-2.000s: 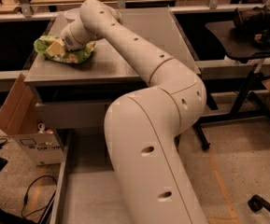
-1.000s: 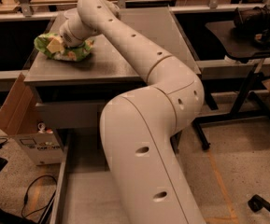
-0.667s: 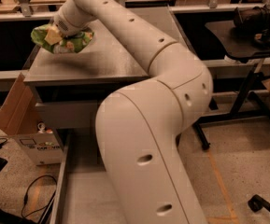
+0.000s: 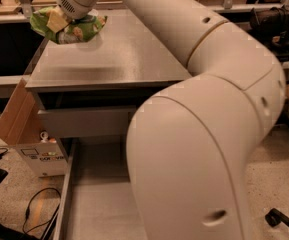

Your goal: Place green rice chip bag into middle drawer

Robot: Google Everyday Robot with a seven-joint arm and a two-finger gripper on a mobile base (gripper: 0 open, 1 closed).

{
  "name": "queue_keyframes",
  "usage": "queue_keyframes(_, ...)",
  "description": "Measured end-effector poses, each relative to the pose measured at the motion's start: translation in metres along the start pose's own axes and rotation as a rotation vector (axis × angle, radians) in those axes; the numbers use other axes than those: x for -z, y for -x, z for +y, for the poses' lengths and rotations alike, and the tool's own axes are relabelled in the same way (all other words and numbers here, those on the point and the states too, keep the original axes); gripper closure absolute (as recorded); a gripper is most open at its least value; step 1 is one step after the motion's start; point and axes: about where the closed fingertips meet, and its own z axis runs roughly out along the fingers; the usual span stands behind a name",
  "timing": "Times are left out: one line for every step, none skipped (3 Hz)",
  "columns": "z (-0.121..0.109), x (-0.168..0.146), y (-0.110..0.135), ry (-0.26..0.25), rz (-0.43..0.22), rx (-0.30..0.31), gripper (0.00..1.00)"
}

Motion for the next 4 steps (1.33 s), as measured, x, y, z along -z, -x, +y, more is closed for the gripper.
queue_keyframes(0.024, 0.053, -0.001, -0.006, -0.036, -0.02, 1.0)
queue_keyframes(0.072, 0.128, -0.033, 0.026, -0.115, -0.06, 1.0)
queue_keyframes(0.127, 0.129, -0.105, 0.155, -0.086, -0.112, 1.0)
queue_keyframes(0.175, 0.115, -0.178, 0.254, -0.095, -0.188, 1.0)
